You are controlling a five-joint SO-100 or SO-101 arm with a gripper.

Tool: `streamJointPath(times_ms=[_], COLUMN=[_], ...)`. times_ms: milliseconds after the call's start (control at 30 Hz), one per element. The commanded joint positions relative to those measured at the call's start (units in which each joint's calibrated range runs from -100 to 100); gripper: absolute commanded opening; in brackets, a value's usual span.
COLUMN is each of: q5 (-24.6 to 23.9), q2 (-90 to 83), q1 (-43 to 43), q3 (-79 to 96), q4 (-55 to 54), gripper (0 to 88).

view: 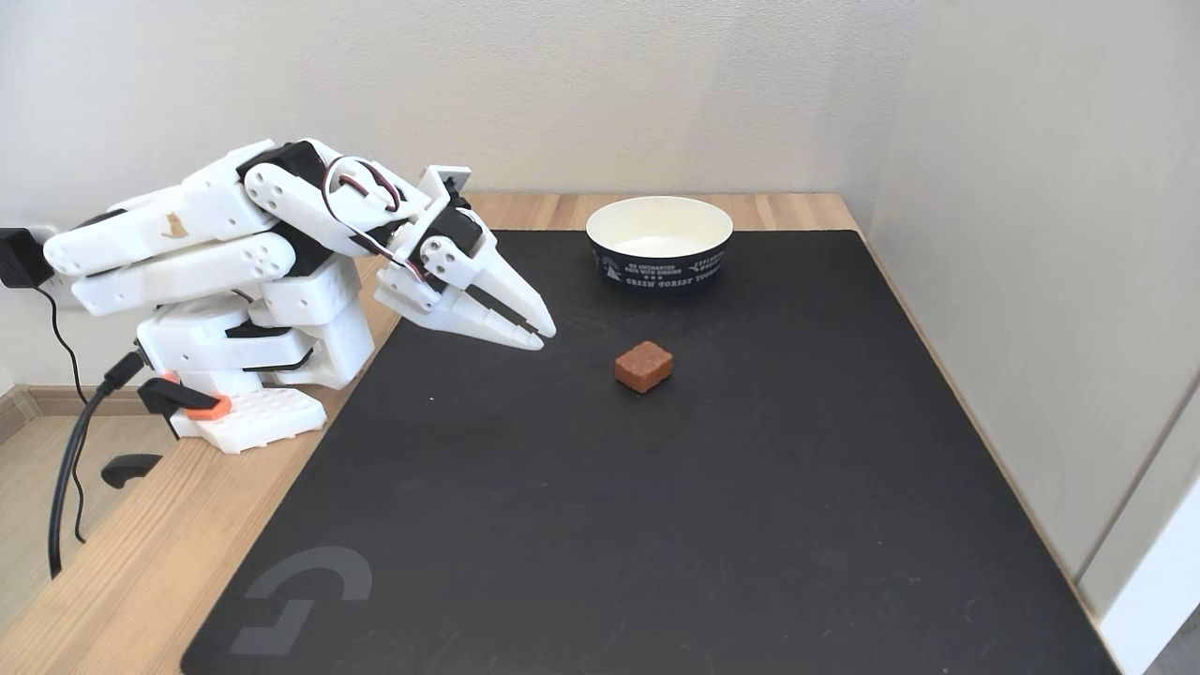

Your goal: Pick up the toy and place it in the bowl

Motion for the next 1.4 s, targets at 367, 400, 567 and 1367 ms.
streamJointPath(times_ms=[367,400,567,1367], q5=[-0.2,-0.2,-0.3,-8.7], q2=[-0.6,-0.6,-0.6,10.3], q1=[0.7,0.7,0.8,0.4], q3=[0.7,0.7,0.7,-10.8], q4=[0.3,0.3,0.3,0.9], gripper=[2.6,2.6,2.8,48.7])
